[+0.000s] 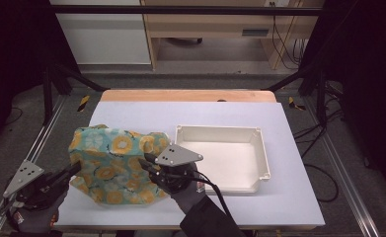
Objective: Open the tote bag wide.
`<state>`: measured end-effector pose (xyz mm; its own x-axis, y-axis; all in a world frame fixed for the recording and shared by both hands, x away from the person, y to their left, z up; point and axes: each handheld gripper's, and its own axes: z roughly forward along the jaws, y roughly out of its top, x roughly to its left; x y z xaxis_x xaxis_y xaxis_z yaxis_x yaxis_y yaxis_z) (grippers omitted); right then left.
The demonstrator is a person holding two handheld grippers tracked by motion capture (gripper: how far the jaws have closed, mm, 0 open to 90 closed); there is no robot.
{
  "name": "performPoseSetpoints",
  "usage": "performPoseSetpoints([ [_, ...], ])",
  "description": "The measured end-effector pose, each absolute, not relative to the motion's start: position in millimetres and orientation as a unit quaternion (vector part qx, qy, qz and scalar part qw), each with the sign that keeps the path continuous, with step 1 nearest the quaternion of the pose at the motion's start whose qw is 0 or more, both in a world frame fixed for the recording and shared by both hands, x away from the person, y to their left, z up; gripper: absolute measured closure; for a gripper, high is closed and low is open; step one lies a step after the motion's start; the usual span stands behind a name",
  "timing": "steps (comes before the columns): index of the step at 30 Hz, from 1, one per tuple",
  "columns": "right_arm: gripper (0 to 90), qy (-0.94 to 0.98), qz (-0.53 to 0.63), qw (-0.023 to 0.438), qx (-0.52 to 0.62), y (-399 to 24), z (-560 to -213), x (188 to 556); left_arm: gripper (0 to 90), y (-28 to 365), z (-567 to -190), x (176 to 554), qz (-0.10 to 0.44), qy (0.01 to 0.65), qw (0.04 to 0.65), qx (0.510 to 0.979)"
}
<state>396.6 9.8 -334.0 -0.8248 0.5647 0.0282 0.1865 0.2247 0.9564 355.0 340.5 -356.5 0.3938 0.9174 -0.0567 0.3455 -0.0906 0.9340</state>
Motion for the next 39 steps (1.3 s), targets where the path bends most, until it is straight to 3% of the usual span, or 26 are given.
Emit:
performPoseSetpoints([
  [7, 57.2, 0.736, 0.592, 0.201, 0.258, -1.7, -313.8, 399.0, 89.5, 339.8, -357.4, 356.4, 0.290, 0.466, 0.485, 0.681],
  [12, 56.6, 0.737, 0.584, 0.210, 0.267, 0.0, -316.9, 407.2, 89.5, 340.0, -357.6, 356.8, 0.289, 0.466, 0.485, 0.681],
  [21, 88.4, 0.751, 0.571, 0.190, 0.273, 1.8, -327.7, 411.9, 89.5, 340.3, -357.4, 357.4, 0.288, 0.466, 0.483, 0.683],
  [33, 89.7, 0.744, 0.592, 0.190, 0.246, -2.3, -310.6, 393.8, 89.4, 341.2, -358.0, 358.3, 0.283, 0.475, 0.475, 0.684],
  [39, 89.6, 0.760, 0.581, 0.173, 0.234, 7.5, -322.7, 389.3, 89.4, 343.3, -362.1, 362.1, 0.274, 0.484, 0.466, 0.688],
])
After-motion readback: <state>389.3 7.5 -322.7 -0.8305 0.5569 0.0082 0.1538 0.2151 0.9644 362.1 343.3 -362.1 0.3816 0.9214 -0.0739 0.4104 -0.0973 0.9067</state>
